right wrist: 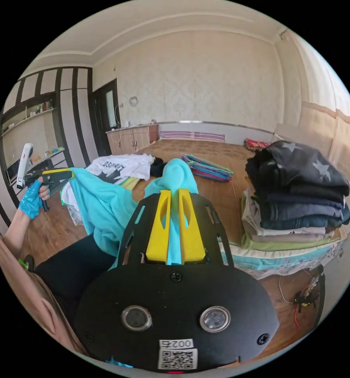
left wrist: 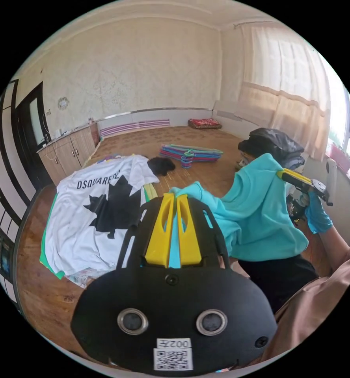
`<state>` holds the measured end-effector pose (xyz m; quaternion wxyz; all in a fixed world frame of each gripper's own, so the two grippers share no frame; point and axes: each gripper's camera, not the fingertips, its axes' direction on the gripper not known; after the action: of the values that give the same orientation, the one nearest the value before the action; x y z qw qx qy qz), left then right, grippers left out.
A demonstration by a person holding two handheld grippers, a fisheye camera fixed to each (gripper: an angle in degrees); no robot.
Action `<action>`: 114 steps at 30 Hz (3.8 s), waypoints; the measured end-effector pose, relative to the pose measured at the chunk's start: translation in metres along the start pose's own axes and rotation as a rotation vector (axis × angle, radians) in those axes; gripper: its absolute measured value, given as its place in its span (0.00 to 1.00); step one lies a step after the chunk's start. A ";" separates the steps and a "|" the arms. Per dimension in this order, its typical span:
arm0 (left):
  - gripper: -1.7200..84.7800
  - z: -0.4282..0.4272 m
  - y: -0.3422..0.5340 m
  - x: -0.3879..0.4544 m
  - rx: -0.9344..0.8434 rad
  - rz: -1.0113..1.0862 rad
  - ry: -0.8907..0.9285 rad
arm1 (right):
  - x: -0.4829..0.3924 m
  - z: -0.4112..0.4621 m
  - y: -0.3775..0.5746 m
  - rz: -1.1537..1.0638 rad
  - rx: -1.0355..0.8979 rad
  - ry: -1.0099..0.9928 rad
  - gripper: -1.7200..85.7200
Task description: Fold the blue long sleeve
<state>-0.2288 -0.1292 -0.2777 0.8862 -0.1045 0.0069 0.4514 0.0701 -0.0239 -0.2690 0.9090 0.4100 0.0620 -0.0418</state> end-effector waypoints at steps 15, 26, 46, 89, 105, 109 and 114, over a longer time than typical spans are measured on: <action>0.01 -0.216 -0.060 0.051 0.363 0.171 -0.003 | -0.107 -0.216 -0.097 -0.190 0.317 -0.160 0.06; 0.01 -0.353 -0.110 0.069 0.560 0.183 -0.089 | -0.160 -0.328 -0.156 -0.242 0.554 -0.246 0.06; 0.01 -0.186 -0.159 0.026 0.300 0.098 -0.063 | -0.134 -0.185 -0.175 -0.178 0.346 -0.088 0.06; 0.05 0.319 -0.178 -0.022 -0.312 0.142 0.096 | 0.086 0.292 0.013 -0.104 -0.385 -0.018 0.10; 0.15 0.345 -0.035 0.008 -0.421 -0.072 -0.089 | 0.102 0.288 0.176 0.175 -0.477 -0.066 0.17; 0.09 0.351 -0.026 0.012 -0.433 -0.065 -0.091 | 0.107 0.289 0.189 0.176 -0.496 -0.105 0.11; 0.03 0.323 -0.023 0.016 -0.419 -0.074 -0.100 | 0.112 0.268 0.197 0.156 -0.455 -0.094 0.08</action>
<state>-0.2276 -0.0681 0.0405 0.8603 -0.2640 -0.1351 0.4146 0.2266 -0.0977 0.0364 0.9803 0.1958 -0.0045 0.0246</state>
